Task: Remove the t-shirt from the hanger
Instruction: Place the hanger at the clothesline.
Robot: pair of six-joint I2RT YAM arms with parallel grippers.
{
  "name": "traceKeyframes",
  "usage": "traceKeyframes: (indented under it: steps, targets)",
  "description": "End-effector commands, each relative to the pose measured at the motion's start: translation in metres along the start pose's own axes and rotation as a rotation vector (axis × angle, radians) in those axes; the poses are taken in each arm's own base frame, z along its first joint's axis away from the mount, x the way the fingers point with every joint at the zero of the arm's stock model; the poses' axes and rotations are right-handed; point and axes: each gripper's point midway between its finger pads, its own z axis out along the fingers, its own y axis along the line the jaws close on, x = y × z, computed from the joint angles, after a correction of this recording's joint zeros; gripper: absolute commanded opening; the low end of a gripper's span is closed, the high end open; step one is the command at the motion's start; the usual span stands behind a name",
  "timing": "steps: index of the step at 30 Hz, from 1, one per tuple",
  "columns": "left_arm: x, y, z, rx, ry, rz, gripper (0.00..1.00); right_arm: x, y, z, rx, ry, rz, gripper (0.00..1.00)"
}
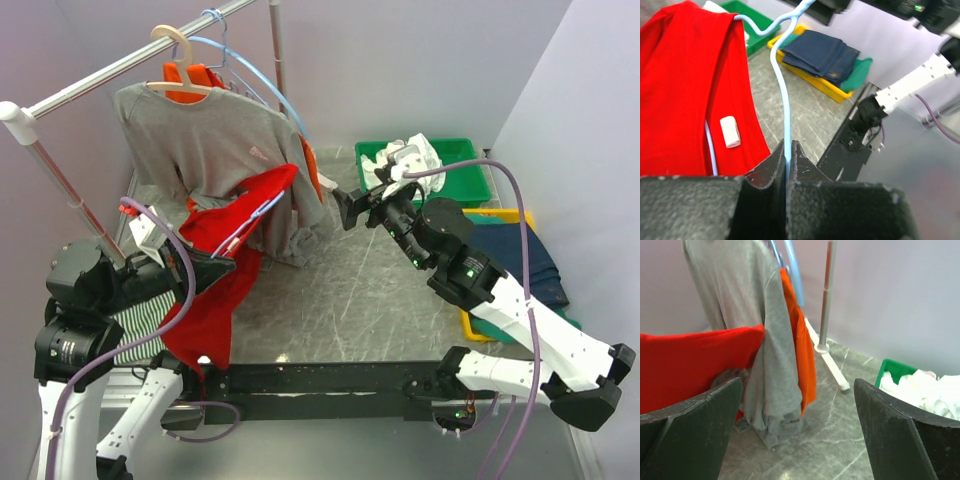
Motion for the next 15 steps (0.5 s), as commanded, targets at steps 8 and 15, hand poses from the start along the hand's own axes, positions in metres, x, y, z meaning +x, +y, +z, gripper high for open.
traceKeyframes:
  steps: [8, 15]
  targets:
    - [-0.016, -0.06, -0.021, 0.26, -0.076, 0.235, 0.01, -0.002, 0.014, -0.018, -0.113, -0.02, -0.084, 1.0]
    - [-0.058, -0.07, -0.012, 0.351, -0.12, 0.277, 0.01, -0.01, -0.034, -0.053, 0.086, -0.089, -0.052, 1.0]
